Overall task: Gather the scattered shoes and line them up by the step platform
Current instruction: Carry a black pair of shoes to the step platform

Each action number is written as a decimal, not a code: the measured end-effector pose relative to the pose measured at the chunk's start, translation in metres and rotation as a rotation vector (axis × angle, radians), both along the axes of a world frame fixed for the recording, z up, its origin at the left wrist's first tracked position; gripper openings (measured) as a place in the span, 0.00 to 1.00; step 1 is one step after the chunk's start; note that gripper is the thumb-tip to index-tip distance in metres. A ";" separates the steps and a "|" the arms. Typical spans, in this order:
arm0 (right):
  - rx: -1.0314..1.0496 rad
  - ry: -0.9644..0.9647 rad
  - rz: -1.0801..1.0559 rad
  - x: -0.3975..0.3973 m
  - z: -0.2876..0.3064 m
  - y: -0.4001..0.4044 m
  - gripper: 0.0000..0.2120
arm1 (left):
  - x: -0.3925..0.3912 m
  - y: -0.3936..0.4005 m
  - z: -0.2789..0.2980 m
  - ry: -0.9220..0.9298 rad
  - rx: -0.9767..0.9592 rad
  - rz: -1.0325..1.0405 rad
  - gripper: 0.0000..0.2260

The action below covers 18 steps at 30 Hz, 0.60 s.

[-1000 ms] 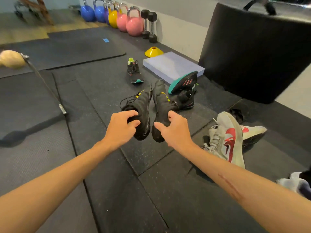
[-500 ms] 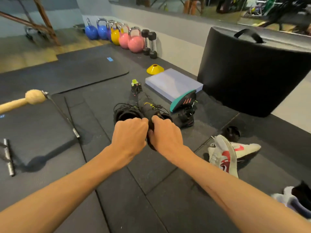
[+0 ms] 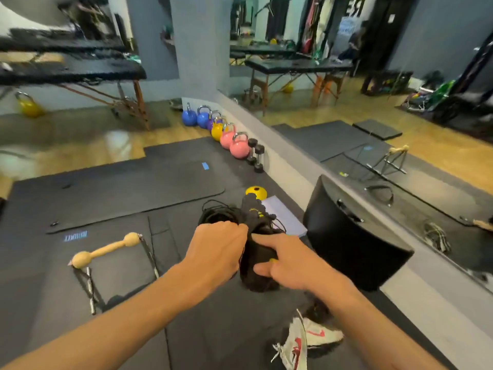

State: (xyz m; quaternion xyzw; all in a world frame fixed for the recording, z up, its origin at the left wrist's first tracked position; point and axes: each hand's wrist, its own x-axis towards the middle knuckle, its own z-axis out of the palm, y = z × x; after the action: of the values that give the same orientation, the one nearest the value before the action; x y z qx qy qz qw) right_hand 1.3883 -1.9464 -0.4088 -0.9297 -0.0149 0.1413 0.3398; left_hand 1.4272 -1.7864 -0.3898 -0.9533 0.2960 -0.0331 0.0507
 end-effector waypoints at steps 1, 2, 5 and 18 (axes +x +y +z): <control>-0.008 -0.047 0.014 -0.006 0.039 0.004 0.22 | -0.005 0.005 0.037 0.002 -0.027 0.019 0.03; -0.008 -0.100 0.033 -0.013 0.078 0.009 0.15 | -0.011 0.012 0.073 -0.005 -0.059 0.040 0.04; -0.018 -0.254 0.089 -0.037 0.195 0.034 0.10 | -0.039 0.044 0.173 -0.025 -0.090 0.103 0.08; 0.092 -0.717 0.507 -0.147 0.362 0.320 0.17 | -0.233 0.327 0.328 -0.244 -0.350 0.514 0.07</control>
State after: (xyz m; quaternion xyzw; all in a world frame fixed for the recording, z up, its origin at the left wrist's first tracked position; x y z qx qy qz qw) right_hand 1.2412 -1.6265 -0.0469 -0.8708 -0.3656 -0.1122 0.3089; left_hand 1.1940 -1.4591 -0.0622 -0.9800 0.0275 -0.1833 -0.0720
